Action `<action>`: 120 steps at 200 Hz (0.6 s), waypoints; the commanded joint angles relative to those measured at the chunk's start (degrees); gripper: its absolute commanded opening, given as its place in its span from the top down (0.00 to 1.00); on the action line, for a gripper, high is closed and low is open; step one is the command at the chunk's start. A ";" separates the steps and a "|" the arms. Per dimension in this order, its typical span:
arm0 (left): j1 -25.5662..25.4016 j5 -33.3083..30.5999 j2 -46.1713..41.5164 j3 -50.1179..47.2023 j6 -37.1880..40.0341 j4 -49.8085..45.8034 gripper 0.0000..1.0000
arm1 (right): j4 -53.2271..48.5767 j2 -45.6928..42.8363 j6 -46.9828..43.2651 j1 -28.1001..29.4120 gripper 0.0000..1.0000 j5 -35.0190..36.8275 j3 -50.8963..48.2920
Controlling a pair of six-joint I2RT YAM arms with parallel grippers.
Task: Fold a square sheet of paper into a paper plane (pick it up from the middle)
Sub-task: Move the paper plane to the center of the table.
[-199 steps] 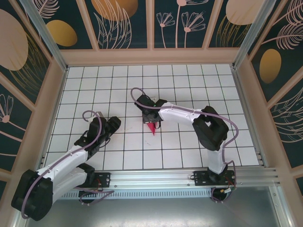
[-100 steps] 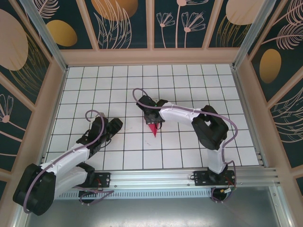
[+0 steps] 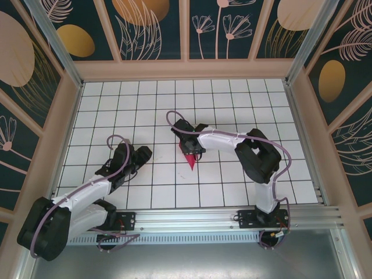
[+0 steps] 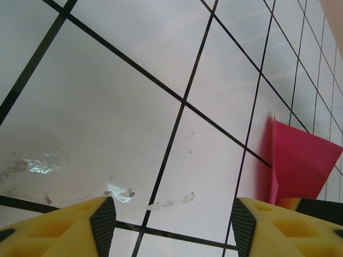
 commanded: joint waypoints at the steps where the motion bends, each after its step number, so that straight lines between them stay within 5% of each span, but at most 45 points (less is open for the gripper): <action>1: 0.36 0.91 0.37 1.57 1.71 1.93 0.38 | -0.77 -3.51 -0.57 -0.16 0.70 0.27 0.52; 54: 0.37 1.00 0.72 2.45 2.39 1.85 0.37 | -2.46 -7.79 -1.56 -0.06 0.60 1.43 1.88; 95: 0.36 0.94 0.71 3.69 4.44 1.06 0.36 | -3.14 -14.85 -1.10 0.11 0.56 8.73 1.29; 120: 0.36 -1.79 -0.71 5.25 7.80 -1.11 0.34 | -1.94 -23.99 0.93 -1.05 0.34 21.02 -3.36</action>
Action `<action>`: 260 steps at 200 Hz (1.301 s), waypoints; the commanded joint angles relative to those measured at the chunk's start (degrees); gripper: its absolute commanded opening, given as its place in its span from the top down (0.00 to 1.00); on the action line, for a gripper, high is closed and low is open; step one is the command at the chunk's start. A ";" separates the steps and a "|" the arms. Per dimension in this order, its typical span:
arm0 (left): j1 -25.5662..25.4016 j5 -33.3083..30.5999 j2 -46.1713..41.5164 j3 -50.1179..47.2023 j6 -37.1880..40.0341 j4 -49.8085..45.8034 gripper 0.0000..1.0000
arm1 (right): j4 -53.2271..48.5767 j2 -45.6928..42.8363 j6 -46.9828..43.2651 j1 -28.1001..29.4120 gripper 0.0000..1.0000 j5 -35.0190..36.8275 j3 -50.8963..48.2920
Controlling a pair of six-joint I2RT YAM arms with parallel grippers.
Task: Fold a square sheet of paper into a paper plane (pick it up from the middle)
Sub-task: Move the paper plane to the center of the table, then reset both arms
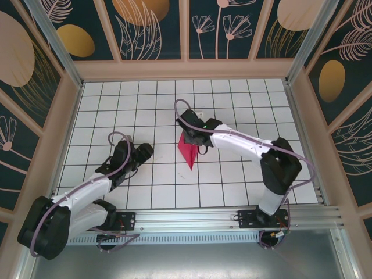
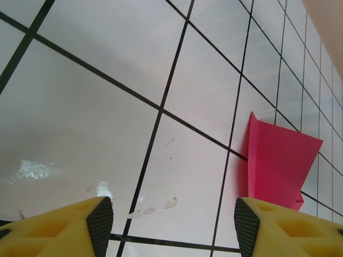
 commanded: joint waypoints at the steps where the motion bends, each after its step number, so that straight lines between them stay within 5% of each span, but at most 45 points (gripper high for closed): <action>1: 0.36 -2.48 -1.39 2.96 4.60 -1.48 0.34 | -0.53 -10.01 2.06 -1.18 0.33 13.60 -3.35; 23: 0.36 -8.55 -3.47 5.30 9.85 -4.51 0.26 | 4.75 -19.35 2.22 -5.60 0.21 22.76 -12.17; 47: 0.36 -20.39 -6.21 6.73 18.40 -6.28 0.02 | 17.14 -28.87 -1.56 -15.57 0.09 26.05 -25.82; 77: 1.42 -37.18 -9.21 6.38 30.72 -3.55 0.02 | 39.49 -35.12 -18.15 -26.03 0.01 25.26 -41.78; 99: 6.67 -40.28 -7.32 3.41 37.93 3.95 0.01 | 51.57 -34.50 -22.08 -34.19 0.01 15.53 -49.63; 119: 10.33 -39.79 -4.26 2.21 40.93 7.32 0.01 | 65.93 -33.71 -26.73 -38.06 0.01 7.54 -56.98; 158: 13.12 -37.84 3.67 -6.16 48.29 29.13 0.01 | 89.46 -25.30 -34.74 -41.10 0.01 -2.86 -64.28; 186: 13.80 -34.50 11.04 -7.35 56.59 45.14 0.02 | 97.69 -20.30 -37.83 -43.44 0.01 -9.60 -63.90; 243: 17.80 -21.65 24.56 -8.59 58.94 71.12 0.01 | 106.52 -13.93 -37.08 -46.61 0.01 -16.11 -64.71; 260: 20.70 -17.76 23.96 -9.21 55.87 69.99 0.01 | 111.38 -11.89 -36.30 -47.94 0.01 -18.49 -66.63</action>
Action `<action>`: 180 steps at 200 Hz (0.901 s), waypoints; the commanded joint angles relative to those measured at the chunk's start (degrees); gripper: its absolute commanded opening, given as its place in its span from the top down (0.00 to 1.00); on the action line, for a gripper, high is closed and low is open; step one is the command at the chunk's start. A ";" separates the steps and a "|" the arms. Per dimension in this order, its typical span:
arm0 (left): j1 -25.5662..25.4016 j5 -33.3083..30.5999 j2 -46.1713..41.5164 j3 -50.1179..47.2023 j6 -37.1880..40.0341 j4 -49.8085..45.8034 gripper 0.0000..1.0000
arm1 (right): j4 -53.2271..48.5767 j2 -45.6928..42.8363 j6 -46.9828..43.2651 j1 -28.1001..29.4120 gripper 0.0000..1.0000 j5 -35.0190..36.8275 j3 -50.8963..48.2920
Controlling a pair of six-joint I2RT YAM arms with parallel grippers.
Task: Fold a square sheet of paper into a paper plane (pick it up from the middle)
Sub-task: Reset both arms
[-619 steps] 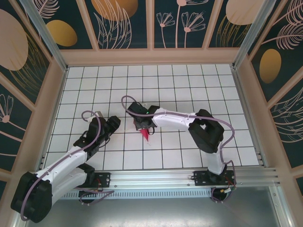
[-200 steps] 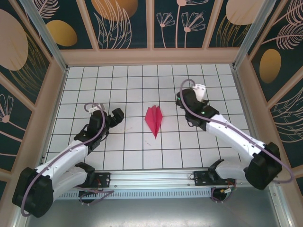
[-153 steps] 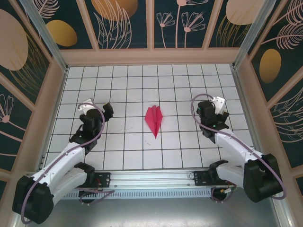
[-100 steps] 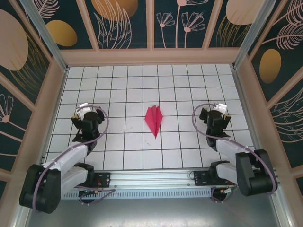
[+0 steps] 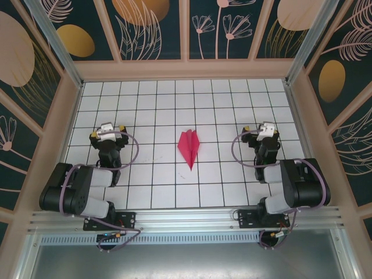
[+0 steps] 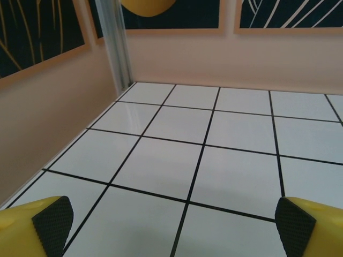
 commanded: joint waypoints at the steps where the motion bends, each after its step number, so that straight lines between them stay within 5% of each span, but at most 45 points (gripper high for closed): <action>1: 3.24 7.54 1.04 -1.47 -0.32 10.75 0.02 | 11.45 2.45 0.39 -1.82 0.01 -5.46 -2.50; 14: 4.53 8.65 6.73 -3.50 -0.89 21.27 0.01 | 13.61 5.71 0.90 -2.26 0.01 -4.76 -1.18; 27: 5.10 8.80 3.67 -1.06 -2.29 10.36 0.01 | 6.34 5.35 3.32 -4.41 0.01 -5.73 1.88; 180: 6.12 9.29 4.92 -0.21 -3.01 11.61 0.01 | 5.37 4.95 3.71 -4.92 0.01 -7.13 2.06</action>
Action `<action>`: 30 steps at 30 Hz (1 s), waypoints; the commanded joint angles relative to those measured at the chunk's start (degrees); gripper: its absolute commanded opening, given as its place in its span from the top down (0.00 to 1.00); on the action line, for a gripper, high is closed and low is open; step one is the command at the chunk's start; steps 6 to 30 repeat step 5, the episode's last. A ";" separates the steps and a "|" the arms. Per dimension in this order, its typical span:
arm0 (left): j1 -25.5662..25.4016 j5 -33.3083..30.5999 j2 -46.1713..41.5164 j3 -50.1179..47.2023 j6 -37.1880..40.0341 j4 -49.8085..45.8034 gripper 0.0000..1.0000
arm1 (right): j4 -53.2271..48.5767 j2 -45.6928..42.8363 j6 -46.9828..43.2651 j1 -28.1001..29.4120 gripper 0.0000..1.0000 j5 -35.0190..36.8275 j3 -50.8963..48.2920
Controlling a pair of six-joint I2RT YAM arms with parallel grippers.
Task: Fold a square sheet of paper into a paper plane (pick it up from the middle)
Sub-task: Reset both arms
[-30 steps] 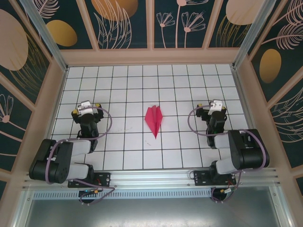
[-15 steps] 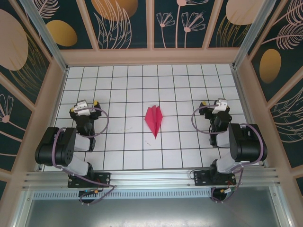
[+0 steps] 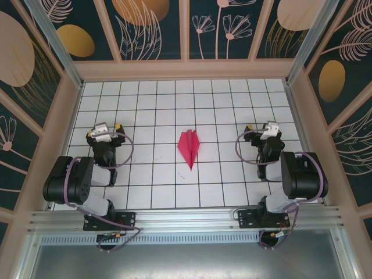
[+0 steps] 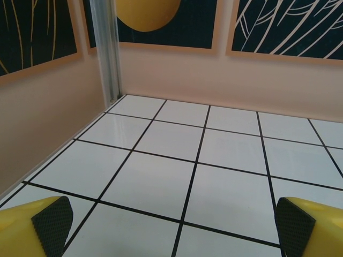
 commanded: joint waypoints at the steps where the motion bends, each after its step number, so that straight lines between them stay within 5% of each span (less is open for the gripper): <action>1: 0.42 1.00 0.15 0.86 -0.34 1.47 0.01 | 1.36 0.02 0.67 -0.30 0.01 -1.17 0.85; 30: 0.42 0.81 0.03 0.42 -0.35 2.21 0.01 | 1.37 0.01 0.67 -0.26 0.01 -1.20 0.86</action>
